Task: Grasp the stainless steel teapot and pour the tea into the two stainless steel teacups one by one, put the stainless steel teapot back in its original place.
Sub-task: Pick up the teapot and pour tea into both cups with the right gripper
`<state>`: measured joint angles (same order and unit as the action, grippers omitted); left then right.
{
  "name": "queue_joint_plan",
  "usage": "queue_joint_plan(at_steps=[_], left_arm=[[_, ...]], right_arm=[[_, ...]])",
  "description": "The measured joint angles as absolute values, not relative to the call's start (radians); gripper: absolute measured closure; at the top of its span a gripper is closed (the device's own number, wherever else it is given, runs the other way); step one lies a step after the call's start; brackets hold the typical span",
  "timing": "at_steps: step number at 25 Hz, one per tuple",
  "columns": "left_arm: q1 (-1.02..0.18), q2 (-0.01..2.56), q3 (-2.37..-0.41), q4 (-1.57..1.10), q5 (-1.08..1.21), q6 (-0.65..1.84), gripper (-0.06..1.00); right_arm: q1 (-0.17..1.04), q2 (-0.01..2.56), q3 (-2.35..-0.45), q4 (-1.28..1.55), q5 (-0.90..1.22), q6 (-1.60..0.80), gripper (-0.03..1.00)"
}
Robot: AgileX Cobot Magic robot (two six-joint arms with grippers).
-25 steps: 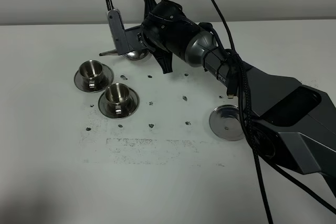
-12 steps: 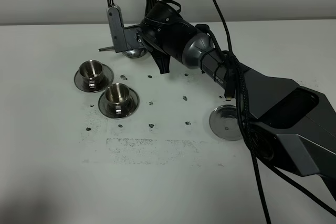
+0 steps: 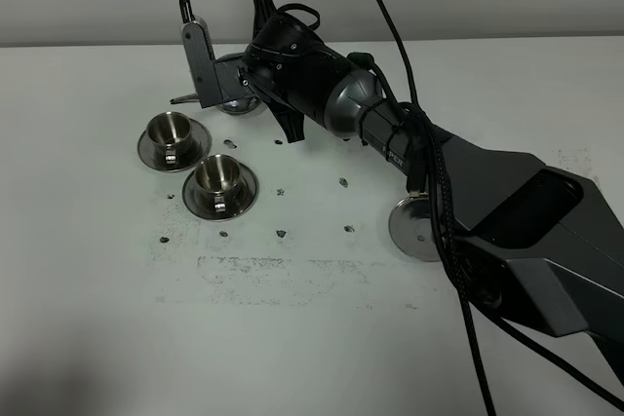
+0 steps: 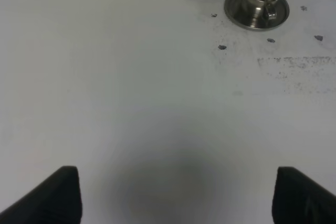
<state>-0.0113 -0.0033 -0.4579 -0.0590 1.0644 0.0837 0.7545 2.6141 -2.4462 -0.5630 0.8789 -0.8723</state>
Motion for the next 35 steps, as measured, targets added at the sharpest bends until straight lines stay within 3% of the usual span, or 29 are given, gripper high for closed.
queue_joint_plan(at_steps=[35], left_arm=[[-0.011,-0.003,-0.458,-0.059,1.064,0.084,0.22]], right_arm=[[0.804,2.614,-2.394,-0.704,0.857,-0.884,0.79]])
